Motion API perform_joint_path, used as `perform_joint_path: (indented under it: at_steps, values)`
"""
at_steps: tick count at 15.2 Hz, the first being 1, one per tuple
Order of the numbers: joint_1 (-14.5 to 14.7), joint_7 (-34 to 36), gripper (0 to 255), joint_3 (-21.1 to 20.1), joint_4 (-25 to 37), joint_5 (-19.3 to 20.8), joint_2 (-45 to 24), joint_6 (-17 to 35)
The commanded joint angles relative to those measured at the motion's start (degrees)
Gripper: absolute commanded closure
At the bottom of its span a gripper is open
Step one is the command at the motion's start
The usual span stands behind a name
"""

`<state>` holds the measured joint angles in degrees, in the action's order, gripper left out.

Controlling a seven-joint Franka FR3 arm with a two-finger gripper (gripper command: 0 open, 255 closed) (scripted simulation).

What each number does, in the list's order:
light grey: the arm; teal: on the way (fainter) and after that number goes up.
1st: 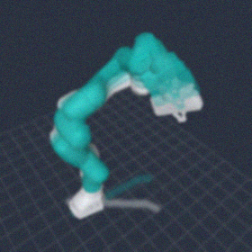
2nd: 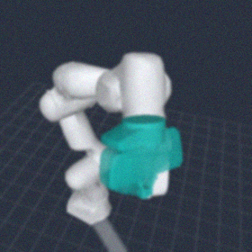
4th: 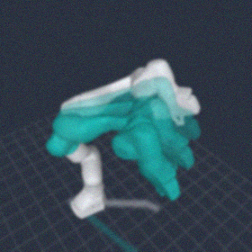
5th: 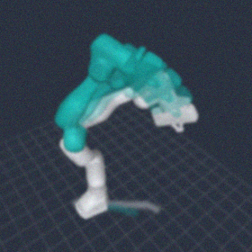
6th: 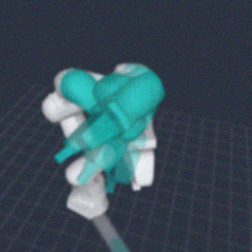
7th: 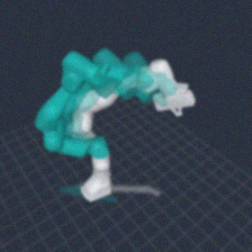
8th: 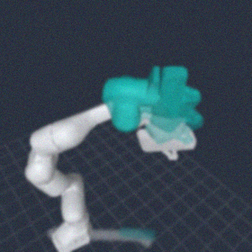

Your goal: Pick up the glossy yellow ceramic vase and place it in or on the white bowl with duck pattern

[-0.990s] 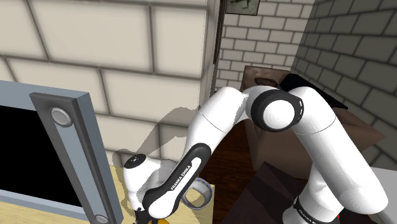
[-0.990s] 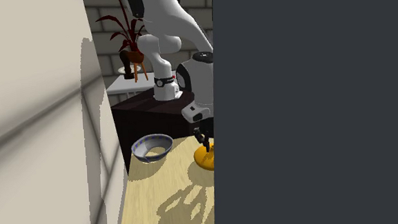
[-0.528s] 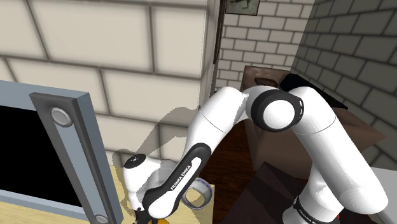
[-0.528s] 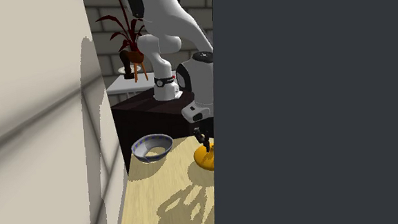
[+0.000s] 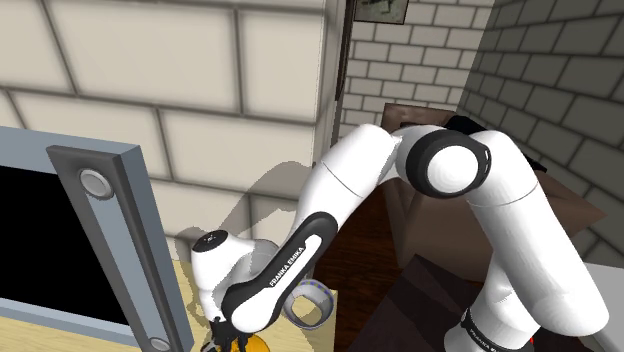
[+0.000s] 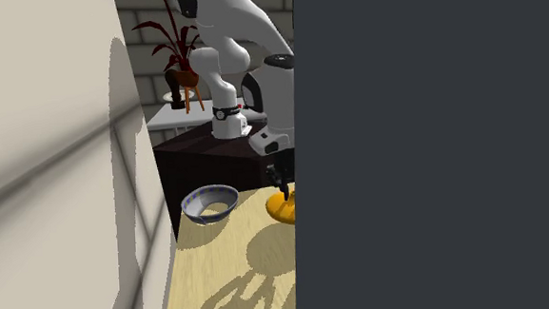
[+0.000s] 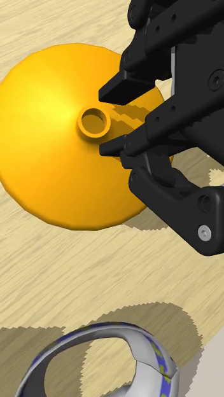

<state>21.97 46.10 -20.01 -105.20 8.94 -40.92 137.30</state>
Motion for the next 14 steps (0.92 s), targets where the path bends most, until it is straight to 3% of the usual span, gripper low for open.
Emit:
perform_joint_path:
  at_steps: [1,14]
  values:
    - [-0.2,0.0,255,-0.4,-0.4,-0.3,1.2,-0.8]
    - [-1.9,-0.8,255,-2.6,-1.2,-2.8,8.7,-7.3]
